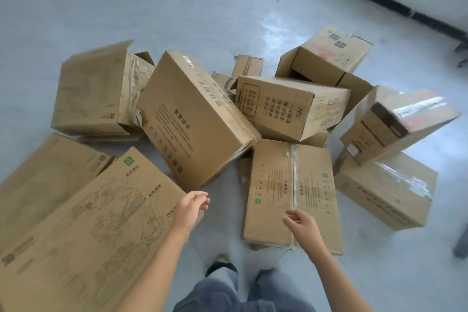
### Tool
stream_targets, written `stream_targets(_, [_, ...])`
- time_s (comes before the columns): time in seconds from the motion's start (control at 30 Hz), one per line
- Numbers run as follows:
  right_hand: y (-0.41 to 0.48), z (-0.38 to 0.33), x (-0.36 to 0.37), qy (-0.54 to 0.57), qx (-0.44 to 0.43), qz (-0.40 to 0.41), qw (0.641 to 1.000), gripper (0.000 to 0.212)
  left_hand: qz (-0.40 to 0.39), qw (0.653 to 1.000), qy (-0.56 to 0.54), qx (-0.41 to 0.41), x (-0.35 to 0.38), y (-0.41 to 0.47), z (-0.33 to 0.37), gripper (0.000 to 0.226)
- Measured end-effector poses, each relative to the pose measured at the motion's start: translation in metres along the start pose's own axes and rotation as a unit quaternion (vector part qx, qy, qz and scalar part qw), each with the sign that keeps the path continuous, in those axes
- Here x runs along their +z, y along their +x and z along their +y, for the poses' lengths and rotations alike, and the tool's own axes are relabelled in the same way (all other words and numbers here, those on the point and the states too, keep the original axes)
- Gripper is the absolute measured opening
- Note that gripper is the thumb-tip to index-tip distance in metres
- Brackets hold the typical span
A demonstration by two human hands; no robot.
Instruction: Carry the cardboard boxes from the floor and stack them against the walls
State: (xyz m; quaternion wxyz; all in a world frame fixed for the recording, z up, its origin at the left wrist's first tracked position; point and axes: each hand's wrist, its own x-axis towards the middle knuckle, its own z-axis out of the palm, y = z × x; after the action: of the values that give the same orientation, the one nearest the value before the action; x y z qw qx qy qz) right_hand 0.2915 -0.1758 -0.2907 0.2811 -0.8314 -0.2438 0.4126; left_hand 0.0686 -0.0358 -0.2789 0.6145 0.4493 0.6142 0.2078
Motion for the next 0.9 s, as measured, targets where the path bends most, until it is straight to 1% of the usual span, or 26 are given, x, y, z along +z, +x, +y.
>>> stream_targets(0.1, [0.013,0.011,-0.017,0.013,0.018,0.012,1.000,0.032,-0.011,1.000,0.015,-0.014,0.021,0.011,0.004,0.020])
stream_targets(0.2, [0.033,0.020,-0.040,0.010,0.016,0.021,1.000,0.034,-0.010,1.000,0.022,-0.020,0.047,0.014,0.006,0.021])
stream_targets(0.37, [0.074,0.037,-0.094,0.008,-0.005,0.009,1.000,0.034,0.026,0.999,0.015,-0.029,0.106,0.016,0.004,0.021])
stream_targets(0.57, [0.117,0.085,-0.194,-0.023,-0.018,-0.052,0.998,0.031,0.074,0.996,-0.010,-0.043,0.229,-0.017,0.007,0.020])
stream_targets(0.7, [0.131,0.106,-0.255,-0.065,-0.035,-0.093,0.993,0.025,0.106,0.990,-0.054,-0.080,0.304,-0.055,-0.010,0.021])
stream_targets(0.8, [0.140,0.110,-0.283,-0.078,-0.046,-0.106,0.990,0.029,0.127,0.984,-0.071,-0.101,0.332,-0.077,-0.019,0.020])
stream_targets(0.9, [0.150,0.109,-0.298,-0.087,-0.059,-0.115,0.988,0.034,0.170,0.975,-0.101,-0.097,0.339,-0.085,-0.015,0.018])
